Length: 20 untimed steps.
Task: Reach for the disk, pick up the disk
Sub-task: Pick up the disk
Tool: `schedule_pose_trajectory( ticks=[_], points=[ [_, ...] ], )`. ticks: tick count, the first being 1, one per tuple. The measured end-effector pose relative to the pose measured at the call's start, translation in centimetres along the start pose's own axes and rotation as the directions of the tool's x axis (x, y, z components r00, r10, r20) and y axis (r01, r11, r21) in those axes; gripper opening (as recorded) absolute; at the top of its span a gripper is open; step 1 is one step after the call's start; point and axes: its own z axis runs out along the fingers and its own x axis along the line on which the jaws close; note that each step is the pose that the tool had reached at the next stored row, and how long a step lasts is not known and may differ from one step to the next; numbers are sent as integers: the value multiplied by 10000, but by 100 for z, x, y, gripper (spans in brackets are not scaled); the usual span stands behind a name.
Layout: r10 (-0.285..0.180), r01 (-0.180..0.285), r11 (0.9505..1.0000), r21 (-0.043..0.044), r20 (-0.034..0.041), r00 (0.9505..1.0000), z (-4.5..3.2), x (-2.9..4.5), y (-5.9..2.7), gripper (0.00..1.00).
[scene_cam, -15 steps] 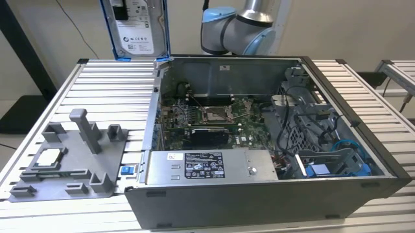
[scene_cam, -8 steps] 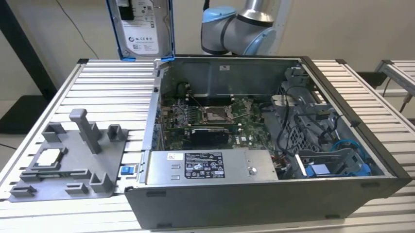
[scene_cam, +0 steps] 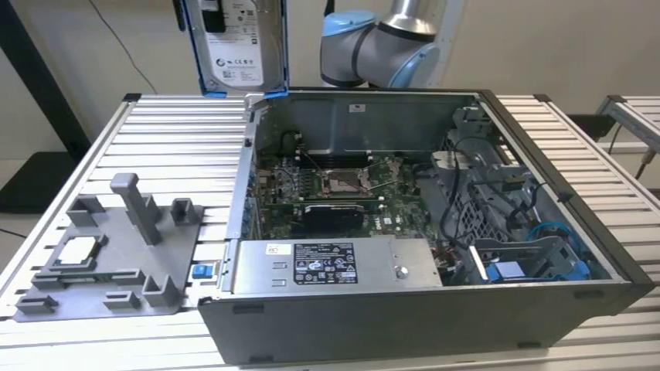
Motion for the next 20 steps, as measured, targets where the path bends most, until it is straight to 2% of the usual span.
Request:
schedule_pose_trajectory(
  ticks=[20],
  points=[
    [-1, 1, 10000, -3, 0, 10000, -4, -5, -332, 0]
  ],
)
